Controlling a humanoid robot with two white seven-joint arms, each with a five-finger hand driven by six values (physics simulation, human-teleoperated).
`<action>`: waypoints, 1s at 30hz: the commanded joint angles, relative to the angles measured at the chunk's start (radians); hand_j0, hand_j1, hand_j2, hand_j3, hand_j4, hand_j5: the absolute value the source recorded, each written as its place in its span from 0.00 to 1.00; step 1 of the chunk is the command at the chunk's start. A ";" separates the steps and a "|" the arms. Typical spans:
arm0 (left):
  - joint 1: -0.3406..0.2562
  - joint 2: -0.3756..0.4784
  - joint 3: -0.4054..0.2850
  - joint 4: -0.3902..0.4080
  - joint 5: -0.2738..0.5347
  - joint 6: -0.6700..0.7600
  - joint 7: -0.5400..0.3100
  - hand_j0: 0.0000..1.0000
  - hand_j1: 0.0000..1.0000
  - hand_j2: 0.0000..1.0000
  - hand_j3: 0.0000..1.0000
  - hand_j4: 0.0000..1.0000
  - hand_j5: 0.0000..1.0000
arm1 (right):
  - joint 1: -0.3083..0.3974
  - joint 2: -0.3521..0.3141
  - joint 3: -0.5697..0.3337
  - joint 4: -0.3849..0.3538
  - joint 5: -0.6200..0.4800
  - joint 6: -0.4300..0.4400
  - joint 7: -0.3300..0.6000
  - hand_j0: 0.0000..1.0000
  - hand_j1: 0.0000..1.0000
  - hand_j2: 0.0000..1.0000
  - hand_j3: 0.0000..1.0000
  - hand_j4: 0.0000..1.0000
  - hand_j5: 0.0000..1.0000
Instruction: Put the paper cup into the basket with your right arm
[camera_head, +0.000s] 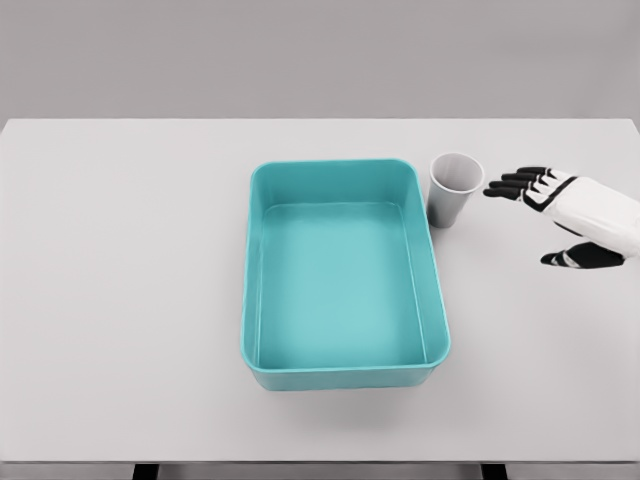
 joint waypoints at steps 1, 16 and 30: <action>0.000 0.000 0.001 0.000 0.000 0.000 0.000 1.00 1.00 1.00 1.00 1.00 1.00 | 0.000 0.008 0.001 0.003 -0.006 0.003 0.011 1.00 1.00 1.00 1.00 1.00 1.00; 0.000 0.000 0.001 0.000 0.000 0.000 0.000 1.00 1.00 1.00 1.00 1.00 1.00 | -0.113 0.166 -0.010 0.167 -0.526 0.414 0.068 1.00 1.00 1.00 1.00 1.00 1.00; 0.000 0.000 0.000 0.000 0.000 0.000 0.000 1.00 1.00 1.00 1.00 1.00 1.00 | -0.160 0.305 -0.005 0.390 -0.627 0.598 0.068 1.00 1.00 1.00 1.00 1.00 1.00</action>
